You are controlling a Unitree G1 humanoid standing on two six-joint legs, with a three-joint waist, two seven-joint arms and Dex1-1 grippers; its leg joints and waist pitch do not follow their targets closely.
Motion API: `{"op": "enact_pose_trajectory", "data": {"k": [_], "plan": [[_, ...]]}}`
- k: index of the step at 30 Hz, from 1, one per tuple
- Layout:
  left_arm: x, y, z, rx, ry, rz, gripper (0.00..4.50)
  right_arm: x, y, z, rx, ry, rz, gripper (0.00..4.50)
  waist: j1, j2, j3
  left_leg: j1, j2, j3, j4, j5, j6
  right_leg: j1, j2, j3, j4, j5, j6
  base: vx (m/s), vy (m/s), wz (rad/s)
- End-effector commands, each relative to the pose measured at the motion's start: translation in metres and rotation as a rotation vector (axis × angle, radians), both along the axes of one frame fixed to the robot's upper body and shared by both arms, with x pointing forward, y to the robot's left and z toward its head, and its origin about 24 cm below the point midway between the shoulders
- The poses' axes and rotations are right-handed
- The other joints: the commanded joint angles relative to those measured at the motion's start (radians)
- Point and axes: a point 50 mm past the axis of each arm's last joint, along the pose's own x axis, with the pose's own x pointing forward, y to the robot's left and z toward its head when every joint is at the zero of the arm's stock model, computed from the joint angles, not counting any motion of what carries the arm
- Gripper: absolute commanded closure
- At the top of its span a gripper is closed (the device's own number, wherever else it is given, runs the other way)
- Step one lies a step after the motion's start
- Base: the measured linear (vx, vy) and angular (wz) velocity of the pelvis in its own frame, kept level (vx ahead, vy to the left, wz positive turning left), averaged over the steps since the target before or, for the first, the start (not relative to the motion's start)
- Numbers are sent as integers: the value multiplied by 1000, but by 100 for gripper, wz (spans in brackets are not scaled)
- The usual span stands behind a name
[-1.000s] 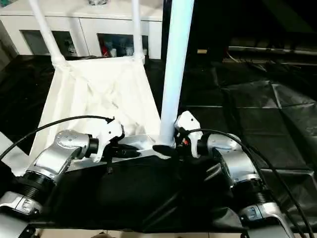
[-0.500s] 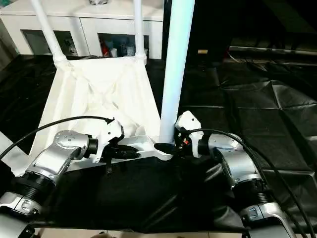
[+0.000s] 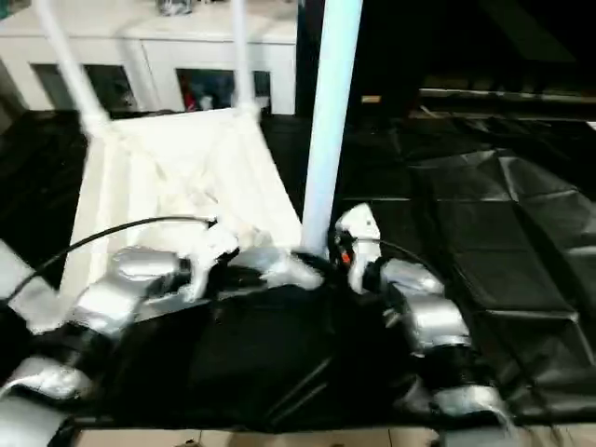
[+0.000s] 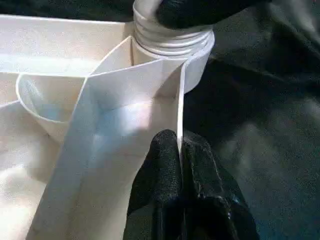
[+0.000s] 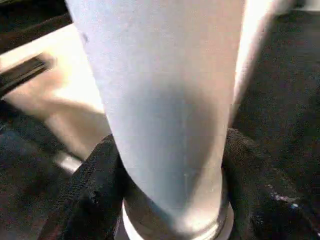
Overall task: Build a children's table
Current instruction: Rotate leg to tighten
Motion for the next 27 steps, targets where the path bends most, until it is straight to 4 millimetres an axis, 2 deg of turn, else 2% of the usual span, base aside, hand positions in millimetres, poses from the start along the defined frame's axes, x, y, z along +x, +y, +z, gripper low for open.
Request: {"op": "enact_pose_trajectory", "data": {"k": [1,4,5,8,9,11,12,13,15,20,21,22,23,24,27], "plan": [[8,-11,11,-93,-51,82,450,-5,-8,-27,-74,121,-142,207,-2,-15,-51,3,30,-11,-74,-239,14,38,-65,43,-103,-453,-144,0,0,0],[15,-25,8,-57,-70,196,450,3,0,-32,-88,135,-312,210,-7,-13,-50,1,30,-13,-76,-247,7,36,-65,42,-105,-475,-132,0,0,0],[16,-41,8,-79,-60,255,450,7,7,-32,-102,141,-389,210,-7,-13,-51,3,27,-13,-75,-249,8,35,-65,41,-108,-481,-127,0,0,0],[14,-62,8,-98,-57,269,450,12,18,-29,-118,119,-402,210,-8,-15,-55,-2,26,-11,-73,-230,20,38,-64,41,-105,-424,-139,0,0,0],[14,-66,8,-96,-59,267,450,13,20,-28,-118,115,-400,210,-6,-16,-55,-1,26,-11,-73,-227,24,38,-63,42,-105,-412,-140,0,0,0],[13,-70,6,-69,-82,258,450,14,23,-27,-105,114,-395,210,-2,-17,-59,-8,26,-10,-71,-187,49,44,-63,43,-96,-331,-156,0,0,0],[11,-73,5,-56,-92,243,450,15,28,-24,-81,100,-376,210,0,-14,-60,-8,27,-9,-70,-177,59,44,-63,43,-94,-307,-163,0,0,0],[11,-73,5,-55,-92,242,450,15,28,-24,-80,99,-375,210,1,-14,-62,-6,27,-8,-68,-171,63,43,-64,43,-93,-291,-169,0,0,0],[11,-73,5,-53,-96,229,450,16,30,-20,-51,77,-359,155,2,-14,-62,-11,27,-8,-69,-158,74,47,-64,42,-90,-269,-180,0,0,0],[14,-59,8,-57,-106,204,450,19,27,-6,3,14,-281,105,1,-15,-58,-11,28,-9,-72,-193,73,46,-65,41,-98,-342,-164,0,0,0],[14,-56,9,-64,-107,194,450,19,24,-2,22,7,-251,100,1,-15,-59,-11,28,-9,-71,-192,72,46,-66,42,-97,-337,-165,0,0,0],[14,-52,10,-65,-107,184,450,18,20,1,29,6,-209,100,0,-20,-58,-15,28,-10,-73,-190,75,49,-65,41,-96,-337,-161,0,0,0],[14,-46,12,-80,-115,155,450,17,12,6,24,-9,-150,100,2,-14,-58,-12,29,-9,-71,-189,79,47,-66,41,-97,-338,-161,0,0,0],[14,-40,14,-90,-112,132,450,15,5,10,18,-17,-92,100,2,-18,-59,-13,28,-8,-70,-177,86,50,-63,42,-95,-317,-162,0,0,0],[13,-31,16,-99,-114,89,450,10,-5,15,-10,-35,14,100,6,-17,-59,-18,30,-9,-69,-158,97,53,-67,41,-92,-289,-175,0,0,0]]}}
